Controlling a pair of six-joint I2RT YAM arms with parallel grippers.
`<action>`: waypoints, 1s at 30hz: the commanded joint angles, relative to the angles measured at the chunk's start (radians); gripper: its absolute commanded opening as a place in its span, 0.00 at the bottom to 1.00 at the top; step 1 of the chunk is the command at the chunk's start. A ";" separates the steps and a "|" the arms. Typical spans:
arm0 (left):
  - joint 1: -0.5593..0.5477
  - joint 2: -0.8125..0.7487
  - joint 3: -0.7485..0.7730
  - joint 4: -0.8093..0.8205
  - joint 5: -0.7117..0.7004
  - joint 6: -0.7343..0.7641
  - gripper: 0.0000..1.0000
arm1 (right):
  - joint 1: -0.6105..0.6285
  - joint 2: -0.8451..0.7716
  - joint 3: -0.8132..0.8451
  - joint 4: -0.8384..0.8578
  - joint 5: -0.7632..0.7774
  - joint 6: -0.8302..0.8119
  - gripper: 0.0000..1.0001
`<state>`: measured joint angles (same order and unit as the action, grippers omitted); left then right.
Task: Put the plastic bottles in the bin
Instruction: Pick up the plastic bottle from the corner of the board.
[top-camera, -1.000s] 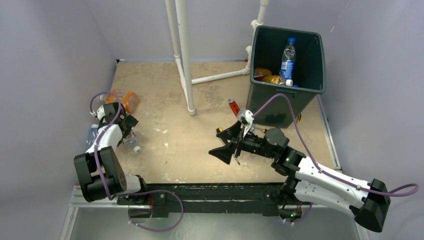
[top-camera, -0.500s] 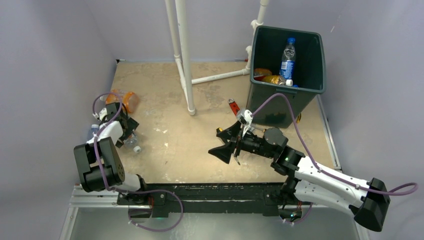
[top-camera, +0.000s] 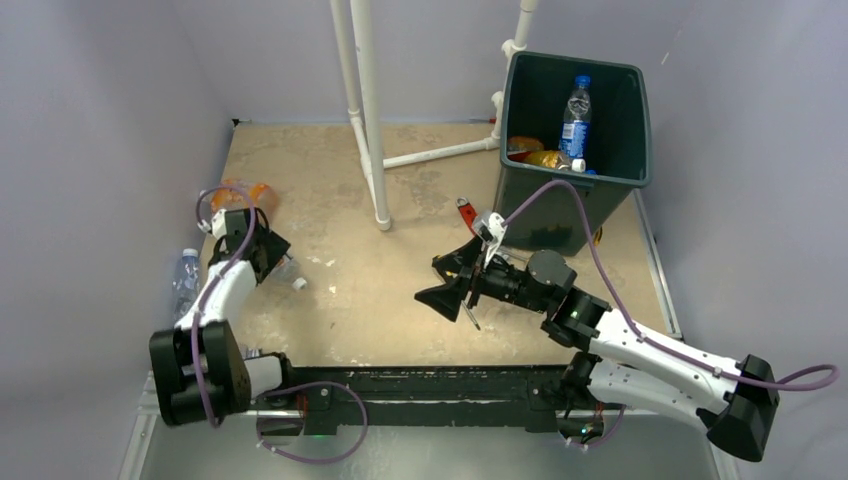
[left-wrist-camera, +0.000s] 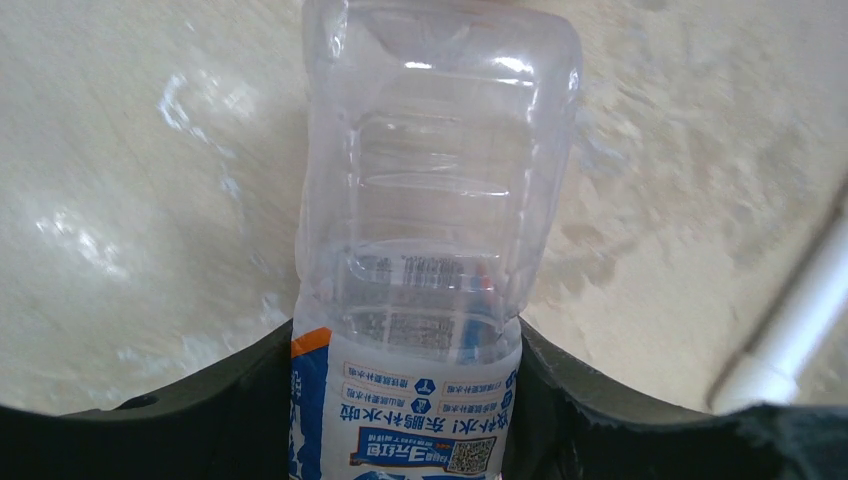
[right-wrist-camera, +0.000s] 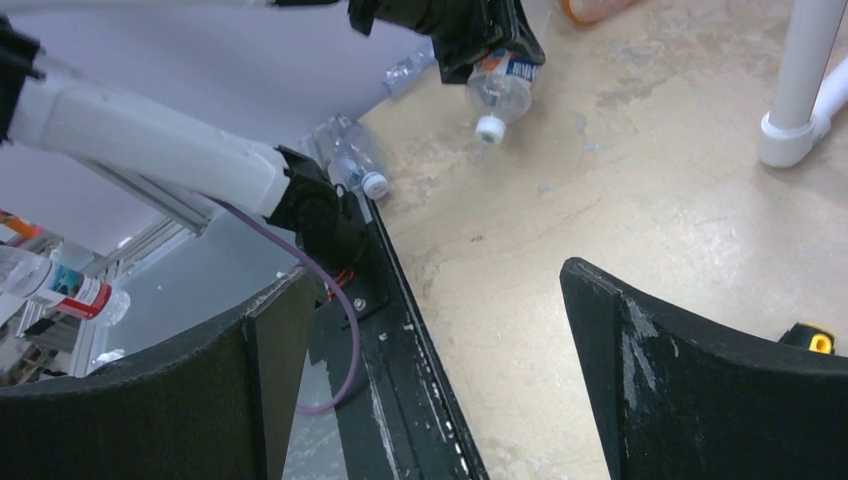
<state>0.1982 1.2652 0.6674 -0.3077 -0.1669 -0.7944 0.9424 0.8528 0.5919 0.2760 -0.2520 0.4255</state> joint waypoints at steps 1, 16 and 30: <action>-0.128 -0.230 -0.071 0.052 0.017 -0.102 0.34 | 0.023 0.011 0.064 0.003 0.015 -0.030 0.94; -0.504 -0.615 -0.115 0.107 -0.021 -0.272 0.33 | 0.351 0.257 0.119 0.242 0.456 -0.074 0.94; -0.511 -0.682 -0.028 0.019 0.044 -0.189 0.33 | 0.351 0.297 0.096 0.361 0.604 -0.014 0.95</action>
<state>-0.3092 0.5900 0.5259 -0.2771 -0.1394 -1.0283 1.2945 1.1893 0.6956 0.5602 0.2840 0.4019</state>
